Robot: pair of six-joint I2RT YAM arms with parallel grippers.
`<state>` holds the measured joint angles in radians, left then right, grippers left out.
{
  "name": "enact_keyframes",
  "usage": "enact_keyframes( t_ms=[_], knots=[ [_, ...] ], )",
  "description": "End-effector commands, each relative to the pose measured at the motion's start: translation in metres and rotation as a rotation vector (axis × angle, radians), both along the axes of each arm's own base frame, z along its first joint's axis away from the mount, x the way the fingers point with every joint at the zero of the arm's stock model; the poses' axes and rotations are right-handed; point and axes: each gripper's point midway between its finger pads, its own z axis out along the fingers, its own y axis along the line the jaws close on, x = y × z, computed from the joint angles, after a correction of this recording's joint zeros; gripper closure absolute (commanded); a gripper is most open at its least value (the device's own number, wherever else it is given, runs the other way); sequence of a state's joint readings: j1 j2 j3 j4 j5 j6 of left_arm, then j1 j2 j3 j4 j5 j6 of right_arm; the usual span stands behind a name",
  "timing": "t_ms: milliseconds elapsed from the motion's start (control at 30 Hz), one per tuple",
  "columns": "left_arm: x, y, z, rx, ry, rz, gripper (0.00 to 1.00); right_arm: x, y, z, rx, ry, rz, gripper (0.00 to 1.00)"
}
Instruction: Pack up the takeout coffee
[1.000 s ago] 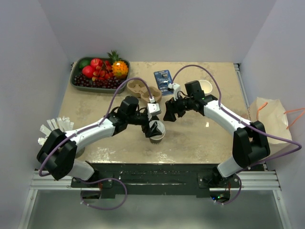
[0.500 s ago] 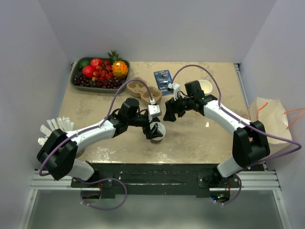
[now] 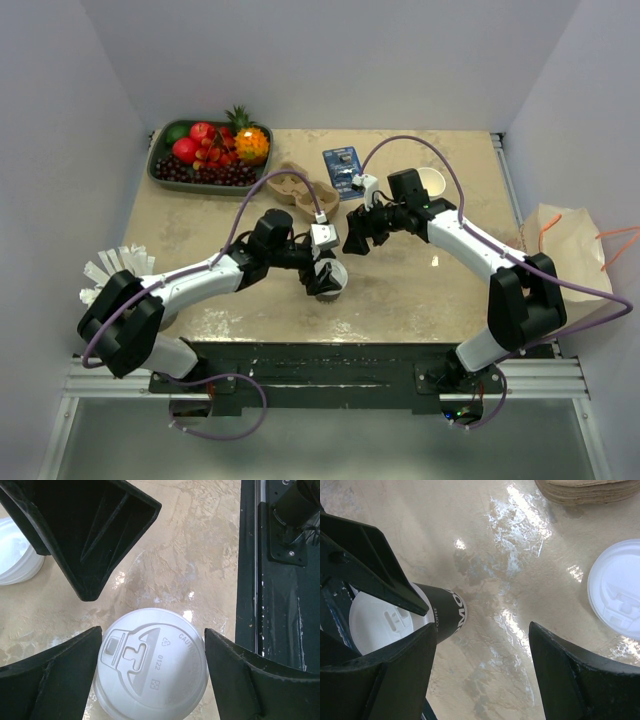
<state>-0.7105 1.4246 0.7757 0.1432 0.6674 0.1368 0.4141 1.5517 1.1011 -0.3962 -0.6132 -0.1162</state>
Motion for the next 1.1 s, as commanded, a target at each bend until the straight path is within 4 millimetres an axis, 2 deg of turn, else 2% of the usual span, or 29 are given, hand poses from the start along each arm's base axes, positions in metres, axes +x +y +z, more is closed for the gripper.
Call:
enact_keyframes(
  t_ms=[0,200,367,600,633,700,733,833,900,1067],
  knots=[
    [0.002,-0.004,0.010,-0.028,-0.063,-0.007,0.12,0.012,0.005,0.015,0.009,-0.065,0.004,0.23],
    [0.008,-0.005,0.028,-0.044,-0.099,0.006,0.12,0.012,0.005,0.018,0.007,-0.070,0.009,0.23],
    [0.006,-0.008,0.053,-0.099,-0.141,-0.013,0.04,0.012,0.004,0.024,0.001,-0.082,0.020,0.22],
    [0.001,-0.002,0.056,-0.093,-0.162,-0.019,0.02,0.010,0.006,0.025,0.011,-0.066,0.040,0.20],
    [0.002,0.001,0.062,-0.097,-0.173,-0.005,0.01,0.008,0.006,0.026,0.012,-0.062,0.044,0.20],
    [0.012,0.011,0.066,-0.093,-0.132,0.092,0.02,0.005,0.009,0.033,0.032,-0.059,0.061,0.20],
    [0.025,0.026,0.077,-0.114,-0.120,0.168,0.02,0.000,0.007,0.034,0.029,-0.048,0.075,0.20],
    [0.049,0.060,0.087,-0.164,0.002,0.358,0.02,-0.014,0.008,0.041,0.052,-0.023,0.115,0.18],
    [0.054,0.073,0.082,-0.156,0.065,0.426,0.02,-0.025,0.013,0.043,0.090,0.033,0.138,0.17],
    [0.049,0.082,0.047,-0.120,0.226,0.496,0.02,-0.033,0.023,0.040,0.154,0.112,0.144,0.15]
  ],
)
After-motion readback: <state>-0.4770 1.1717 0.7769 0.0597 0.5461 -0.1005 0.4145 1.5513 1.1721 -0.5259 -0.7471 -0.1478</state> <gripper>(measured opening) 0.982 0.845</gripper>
